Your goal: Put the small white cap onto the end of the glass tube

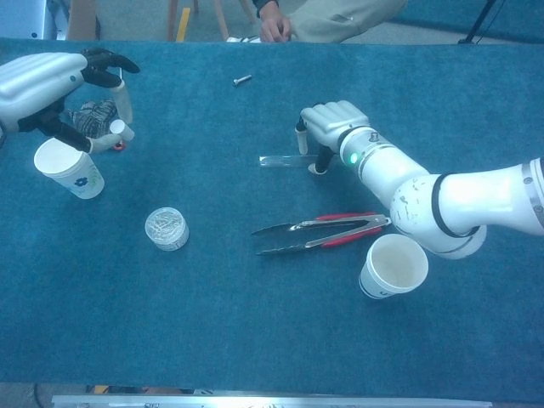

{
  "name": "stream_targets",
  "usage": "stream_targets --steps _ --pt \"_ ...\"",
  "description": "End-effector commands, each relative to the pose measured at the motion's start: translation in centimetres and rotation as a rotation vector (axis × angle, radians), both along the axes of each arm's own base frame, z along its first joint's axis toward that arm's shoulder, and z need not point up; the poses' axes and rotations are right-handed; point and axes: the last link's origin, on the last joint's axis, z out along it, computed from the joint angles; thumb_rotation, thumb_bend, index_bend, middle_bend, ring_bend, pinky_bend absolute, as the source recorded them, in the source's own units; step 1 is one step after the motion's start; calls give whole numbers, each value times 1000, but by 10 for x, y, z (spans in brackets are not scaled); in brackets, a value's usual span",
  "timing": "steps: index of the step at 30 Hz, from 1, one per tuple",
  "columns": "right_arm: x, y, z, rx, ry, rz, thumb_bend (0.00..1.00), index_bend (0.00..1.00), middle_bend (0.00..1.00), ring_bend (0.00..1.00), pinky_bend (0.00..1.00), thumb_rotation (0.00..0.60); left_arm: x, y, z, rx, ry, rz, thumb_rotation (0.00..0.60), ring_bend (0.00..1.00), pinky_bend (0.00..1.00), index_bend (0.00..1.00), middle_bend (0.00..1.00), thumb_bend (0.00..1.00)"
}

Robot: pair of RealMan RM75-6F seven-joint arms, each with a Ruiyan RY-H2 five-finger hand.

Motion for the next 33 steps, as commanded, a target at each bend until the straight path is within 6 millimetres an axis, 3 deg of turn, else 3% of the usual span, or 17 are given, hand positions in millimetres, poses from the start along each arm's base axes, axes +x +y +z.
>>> stream_targets --steps 1,10,20,33 --pt "-2 0 -2 3 9 -6 233 489 181 83 267 600 0 0 -1 -3 -2 -1 600 0 0 521 107 323" --pt "-3 -3 -3 -4 21 -23 272 496 181 83 267 600 -2 0 0 -2 -6 1 600 0 0 521 106 323" --pt "-8 -6 2 -14 -9 -46 381 614 203 87 267 600 -4 1 1 1 -13 5 600 0 0 521 106 323" --pt "3 -6 56 10 -336 -136 382 630 208 88 267 600 17 16 25 1 -79 5 600 0 0 521 106 324"
